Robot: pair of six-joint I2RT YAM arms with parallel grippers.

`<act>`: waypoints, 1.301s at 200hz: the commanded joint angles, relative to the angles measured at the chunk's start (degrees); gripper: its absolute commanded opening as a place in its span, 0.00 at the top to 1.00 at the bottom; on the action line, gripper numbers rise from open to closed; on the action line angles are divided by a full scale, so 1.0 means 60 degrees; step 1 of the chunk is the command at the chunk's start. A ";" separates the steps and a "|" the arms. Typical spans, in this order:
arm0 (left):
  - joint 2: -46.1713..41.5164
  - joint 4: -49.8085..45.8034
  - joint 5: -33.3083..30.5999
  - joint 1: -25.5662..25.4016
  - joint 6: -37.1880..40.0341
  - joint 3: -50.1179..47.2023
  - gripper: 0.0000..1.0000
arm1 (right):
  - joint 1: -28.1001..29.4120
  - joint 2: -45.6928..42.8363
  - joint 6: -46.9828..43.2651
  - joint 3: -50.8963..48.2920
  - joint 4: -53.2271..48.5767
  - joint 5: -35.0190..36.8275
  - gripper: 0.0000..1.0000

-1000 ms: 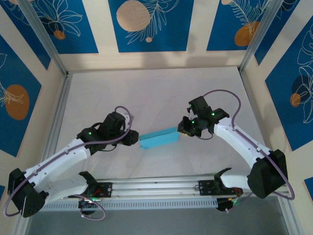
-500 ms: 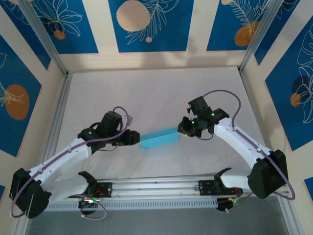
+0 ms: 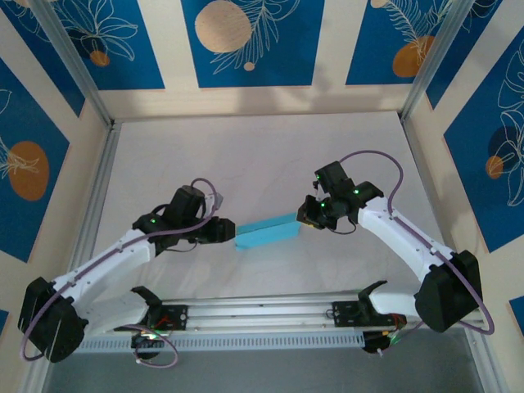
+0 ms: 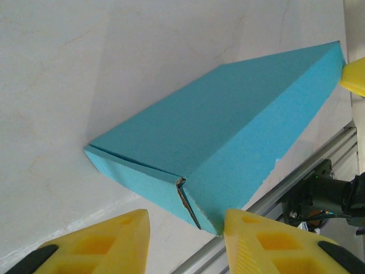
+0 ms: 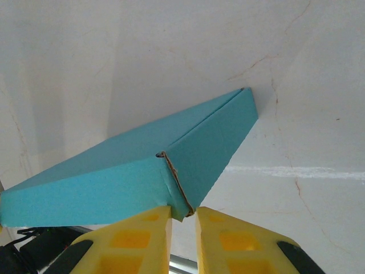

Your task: Fold the paper box

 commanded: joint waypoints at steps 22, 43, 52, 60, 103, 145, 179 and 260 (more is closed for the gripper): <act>0.0234 -0.0821 -0.0525 0.0119 0.0662 -0.0333 0.65 | 0.0049 0.0277 0.0153 -0.0193 -0.0800 0.0512 0.80; 0.0307 -0.0883 -0.0760 0.0110 0.0735 -0.0543 0.67 | 0.0052 0.0327 0.0116 -0.0120 -0.0832 0.0533 0.80; 0.0371 -0.0885 -0.0853 0.0112 0.0749 -0.0585 0.68 | 0.0035 0.0343 0.0087 -0.0067 -0.0860 0.0527 0.80; 0.0445 -0.0921 -0.0915 0.0115 0.0752 -0.0566 0.69 | 0.0046 0.0361 0.0064 0.0002 -0.0889 0.0527 0.80; 0.0645 -0.1017 -0.1225 0.0129 0.0646 -0.0589 0.72 | -0.0010 0.0306 -0.0331 0.0510 -0.1208 0.0351 0.79; 0.0689 -0.1280 -0.1403 0.0186 0.0760 -0.0426 0.73 | -0.0539 0.0015 -0.0881 0.0991 -0.1451 -0.0097 0.75; 0.0697 -0.1281 -0.1406 0.0195 0.0794 -0.0382 0.73 | -0.0760 0.0180 -0.1271 0.1029 -0.1359 -0.0631 0.75; 0.0778 -0.1251 -0.1404 0.0194 0.0849 -0.0389 0.74 | -0.0668 0.0915 -0.1526 0.0991 -0.0736 -0.1049 0.70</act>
